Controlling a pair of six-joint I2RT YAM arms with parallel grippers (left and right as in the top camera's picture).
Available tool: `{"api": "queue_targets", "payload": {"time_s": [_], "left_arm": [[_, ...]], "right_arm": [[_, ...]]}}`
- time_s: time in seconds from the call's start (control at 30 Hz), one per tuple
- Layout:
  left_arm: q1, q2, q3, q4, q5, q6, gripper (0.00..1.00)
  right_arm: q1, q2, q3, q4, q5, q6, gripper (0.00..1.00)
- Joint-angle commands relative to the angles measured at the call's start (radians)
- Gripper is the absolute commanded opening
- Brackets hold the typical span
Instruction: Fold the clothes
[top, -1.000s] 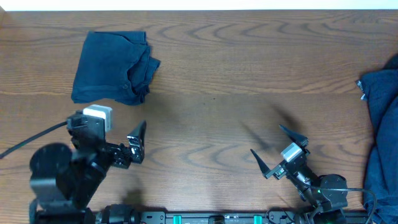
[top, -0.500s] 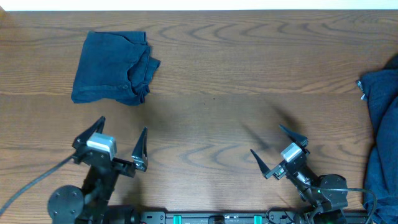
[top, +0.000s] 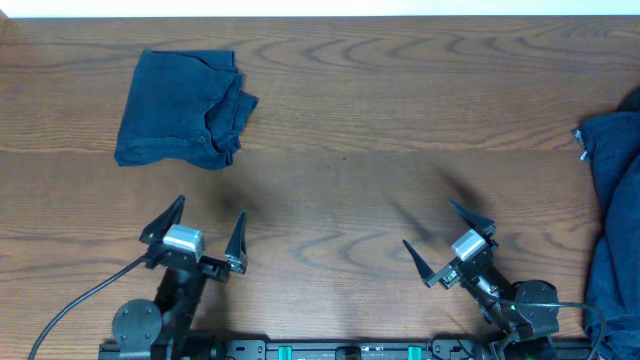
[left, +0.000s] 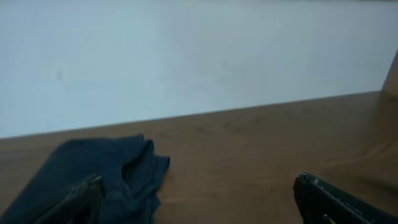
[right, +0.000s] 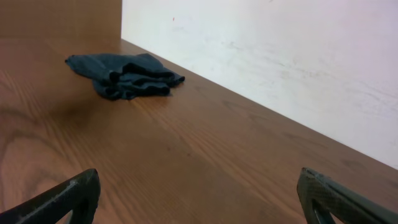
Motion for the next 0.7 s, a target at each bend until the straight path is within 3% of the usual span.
{"api": "queue_targets", "payload": {"time_s": [0.0,0.67], "left_arm": [[-0.002,-0.01,-0.031,0.019,-0.009,0.0,0.98],[-0.002,-0.01,-0.27,0.174,-0.019,0.003,0.98]], "right_arm": [[-0.001,-0.004,-0.004,-0.001,-0.004,0.011,0.99],[-0.001,-0.004,-0.004,-0.001,-0.004,0.011,0.99]]}}
